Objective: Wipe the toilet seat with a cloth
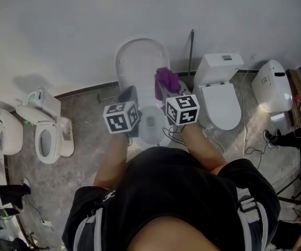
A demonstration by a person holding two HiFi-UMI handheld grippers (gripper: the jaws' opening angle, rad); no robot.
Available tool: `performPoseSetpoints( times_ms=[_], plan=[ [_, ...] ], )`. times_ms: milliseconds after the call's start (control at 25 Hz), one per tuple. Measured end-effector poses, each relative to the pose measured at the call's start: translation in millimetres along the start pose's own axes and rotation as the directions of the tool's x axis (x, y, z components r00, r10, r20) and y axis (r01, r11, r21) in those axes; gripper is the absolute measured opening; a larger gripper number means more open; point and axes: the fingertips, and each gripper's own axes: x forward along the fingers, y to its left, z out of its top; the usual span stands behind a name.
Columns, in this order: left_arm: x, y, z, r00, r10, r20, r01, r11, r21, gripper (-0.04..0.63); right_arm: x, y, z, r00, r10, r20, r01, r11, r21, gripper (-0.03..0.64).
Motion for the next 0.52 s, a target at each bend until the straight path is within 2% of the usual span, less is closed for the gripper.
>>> performPoseSetpoints(
  times_ms=[320, 520],
  plan=[
    [-4.0, 9.2, -3.2, 1.000, 0.008, 0.002, -0.008, 1.000, -0.018, 0.009, -3.8, 2.6, -7.5, 1.000, -0.017, -0.012, 0.017, 1.000, -0.008, 0.049],
    [-0.7, 12.2, -3.9, 1.000, 0.011, 0.001, -0.011, 1.000, -0.012, 0.009, -4.4, -1.7, -3.5, 1.000, -0.006, 0.027, 0.005, 1.000, 0.019, 0.049]
  ],
)
